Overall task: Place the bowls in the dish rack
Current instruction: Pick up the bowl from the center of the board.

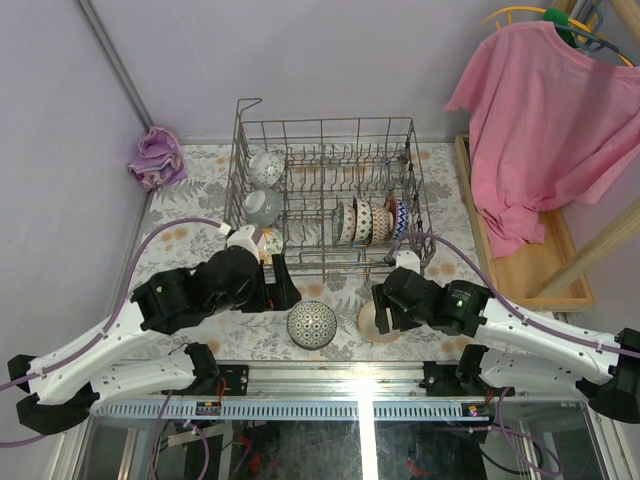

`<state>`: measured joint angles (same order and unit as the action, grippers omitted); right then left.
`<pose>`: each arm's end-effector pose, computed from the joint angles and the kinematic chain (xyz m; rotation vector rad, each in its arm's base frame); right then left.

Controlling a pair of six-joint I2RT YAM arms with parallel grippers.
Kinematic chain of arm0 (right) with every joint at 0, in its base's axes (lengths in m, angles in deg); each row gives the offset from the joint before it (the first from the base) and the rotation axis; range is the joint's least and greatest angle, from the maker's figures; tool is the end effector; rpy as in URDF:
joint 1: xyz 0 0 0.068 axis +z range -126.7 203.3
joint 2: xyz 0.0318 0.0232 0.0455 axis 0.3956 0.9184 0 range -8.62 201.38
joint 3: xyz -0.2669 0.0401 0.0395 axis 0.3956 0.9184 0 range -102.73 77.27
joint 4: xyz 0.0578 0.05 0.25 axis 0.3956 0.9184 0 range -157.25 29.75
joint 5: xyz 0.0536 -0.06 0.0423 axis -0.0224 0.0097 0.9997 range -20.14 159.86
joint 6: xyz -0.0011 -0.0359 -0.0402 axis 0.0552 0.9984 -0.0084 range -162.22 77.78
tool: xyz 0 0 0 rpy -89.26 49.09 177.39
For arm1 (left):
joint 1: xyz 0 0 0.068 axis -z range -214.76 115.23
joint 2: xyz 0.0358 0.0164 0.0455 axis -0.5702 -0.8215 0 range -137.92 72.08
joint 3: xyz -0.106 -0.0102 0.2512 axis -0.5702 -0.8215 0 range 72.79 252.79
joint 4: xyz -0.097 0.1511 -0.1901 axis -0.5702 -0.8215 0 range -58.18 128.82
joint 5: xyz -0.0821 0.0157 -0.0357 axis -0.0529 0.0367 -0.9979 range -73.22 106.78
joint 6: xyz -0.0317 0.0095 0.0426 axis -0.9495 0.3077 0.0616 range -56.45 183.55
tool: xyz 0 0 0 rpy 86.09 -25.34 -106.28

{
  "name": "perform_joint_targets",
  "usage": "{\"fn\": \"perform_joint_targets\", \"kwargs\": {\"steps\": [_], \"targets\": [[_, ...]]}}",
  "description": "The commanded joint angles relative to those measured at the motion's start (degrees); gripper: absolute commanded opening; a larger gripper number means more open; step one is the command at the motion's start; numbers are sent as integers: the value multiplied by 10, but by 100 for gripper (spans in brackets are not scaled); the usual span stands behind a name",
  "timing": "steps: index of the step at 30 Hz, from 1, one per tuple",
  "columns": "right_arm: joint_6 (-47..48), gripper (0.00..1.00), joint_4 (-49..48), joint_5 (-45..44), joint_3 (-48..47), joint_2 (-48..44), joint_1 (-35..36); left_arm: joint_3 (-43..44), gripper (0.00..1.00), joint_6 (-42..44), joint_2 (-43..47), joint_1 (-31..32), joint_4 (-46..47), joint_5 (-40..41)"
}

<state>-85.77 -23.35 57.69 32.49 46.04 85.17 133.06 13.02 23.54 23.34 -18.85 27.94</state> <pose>0.0930 0.1580 0.2581 -0.3182 2.5321 0.4987 0.0844 -0.1226 0.3417 0.0656 2.4611 -0.6682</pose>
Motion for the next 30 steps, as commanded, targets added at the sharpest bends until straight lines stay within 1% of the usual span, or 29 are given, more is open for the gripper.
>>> {"fn": "perform_joint_targets", "kwargs": {"steps": [1, 3, 7, 10, 13, 20, 25, 27, 30], "targets": [[-71, 75, 9, -80, 27, 1, 2, 21, 93, -6, 12, 3, 7, 16], [-76, 74, -3, -83, 42, 4, -7, 27, 93, -1, 12, 3, 8, 18], [-66, 70, -39, -58, 78, -3, -50, 26, 93, 4, 10, 3, 11, 19], [-49, 67, -58, -51, 92, -14, -83, 23, 93, 7, 14, 3, 16, 20], [-34, 64, -79, -45, 99, -13, -100, 22, 93, 10, 16, 3, 19, 22], [-20, 60, -147, -5, 130, 16, -103, 21, 93, 16, 21, 3, 19, 24], [-16, 57, -169, 1, 148, 23, -102, 17, 93, 19, 17, 3, 19, 27], [-16, 55, -176, 1, 154, 23, -102, 19, 93, 21, 16, 3, 19, 31], [-14, 47, -180, 2, 155, 28, -102, 26, 93, 28, 14, 3, 19, 36]]}}
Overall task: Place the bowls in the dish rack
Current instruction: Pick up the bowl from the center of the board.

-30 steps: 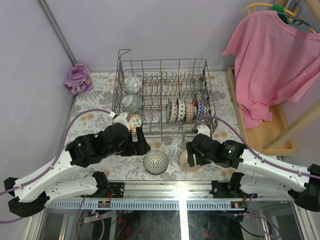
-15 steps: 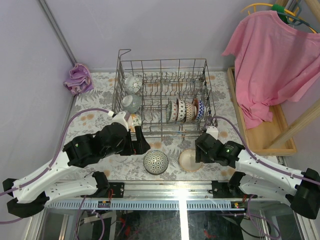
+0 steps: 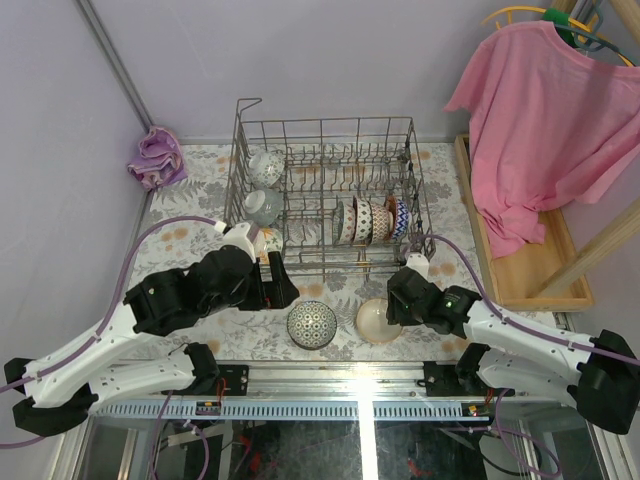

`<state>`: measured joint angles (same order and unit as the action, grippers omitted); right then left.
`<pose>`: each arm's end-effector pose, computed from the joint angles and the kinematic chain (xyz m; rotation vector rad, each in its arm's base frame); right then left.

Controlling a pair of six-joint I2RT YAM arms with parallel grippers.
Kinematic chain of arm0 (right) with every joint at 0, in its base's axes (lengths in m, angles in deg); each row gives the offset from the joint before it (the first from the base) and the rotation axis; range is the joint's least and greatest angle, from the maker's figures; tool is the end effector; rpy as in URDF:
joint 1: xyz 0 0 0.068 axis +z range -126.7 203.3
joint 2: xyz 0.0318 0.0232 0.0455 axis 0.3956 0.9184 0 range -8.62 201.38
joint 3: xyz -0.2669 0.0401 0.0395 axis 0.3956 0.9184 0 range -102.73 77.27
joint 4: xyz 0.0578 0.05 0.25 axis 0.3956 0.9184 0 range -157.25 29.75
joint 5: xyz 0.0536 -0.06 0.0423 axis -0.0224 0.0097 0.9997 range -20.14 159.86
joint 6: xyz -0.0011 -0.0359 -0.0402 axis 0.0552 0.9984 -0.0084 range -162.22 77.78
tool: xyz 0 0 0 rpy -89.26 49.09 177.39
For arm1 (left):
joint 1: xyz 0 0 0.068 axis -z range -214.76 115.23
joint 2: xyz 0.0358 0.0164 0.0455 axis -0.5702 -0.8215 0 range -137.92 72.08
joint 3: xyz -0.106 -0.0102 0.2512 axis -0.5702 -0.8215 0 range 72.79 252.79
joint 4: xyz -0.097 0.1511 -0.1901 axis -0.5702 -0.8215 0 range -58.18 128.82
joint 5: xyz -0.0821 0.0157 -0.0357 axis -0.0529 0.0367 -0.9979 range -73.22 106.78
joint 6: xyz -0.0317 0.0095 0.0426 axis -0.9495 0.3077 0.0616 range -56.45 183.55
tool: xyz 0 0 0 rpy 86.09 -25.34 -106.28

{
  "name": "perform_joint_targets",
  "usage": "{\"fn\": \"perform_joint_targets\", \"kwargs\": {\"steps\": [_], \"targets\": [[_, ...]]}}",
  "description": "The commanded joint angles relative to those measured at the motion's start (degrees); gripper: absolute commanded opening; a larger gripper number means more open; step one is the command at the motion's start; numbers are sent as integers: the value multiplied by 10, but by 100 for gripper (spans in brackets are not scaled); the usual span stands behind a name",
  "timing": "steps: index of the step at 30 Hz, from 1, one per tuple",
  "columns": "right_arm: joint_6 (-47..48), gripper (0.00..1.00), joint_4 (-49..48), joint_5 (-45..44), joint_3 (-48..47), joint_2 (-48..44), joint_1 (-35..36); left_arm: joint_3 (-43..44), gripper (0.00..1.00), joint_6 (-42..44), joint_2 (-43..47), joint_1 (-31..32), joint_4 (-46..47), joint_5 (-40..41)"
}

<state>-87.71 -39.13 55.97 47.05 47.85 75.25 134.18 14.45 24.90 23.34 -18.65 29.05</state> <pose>0.1199 0.1393 0.1908 -0.0436 2.5269 0.4067 0.0818 -0.1171 0.3510 0.0776 2.4085 -0.6836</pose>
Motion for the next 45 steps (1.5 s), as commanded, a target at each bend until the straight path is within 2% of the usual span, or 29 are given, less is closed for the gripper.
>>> {"fn": "perform_joint_targets", "kwargs": {"steps": [1, 9, 17, 34, 40, 45], "targets": [[5, 46, -25, 22, 10, 12, -3, 17, 93, 15, -2, 3, 16, 25], [6, 27, -31, 33, 9, 27, -3, 33, 93, 23, -16, 2, 12, 27], [17, 8, 5, 24, -18, -2, -3, 44, 93, 24, -16, 3, 4, 29], [37, 1, 49, 32, -48, -90, -3, 34, 93, 15, -13, 3, 5, 32], [59, 1, 87, 32, -112, -106, -3, 34, 93, 15, -9, 3, 6, 34], [88, 1, 127, 10, -208, -107, -3, 34, 93, 15, -6, 3, 5, 34]]}}
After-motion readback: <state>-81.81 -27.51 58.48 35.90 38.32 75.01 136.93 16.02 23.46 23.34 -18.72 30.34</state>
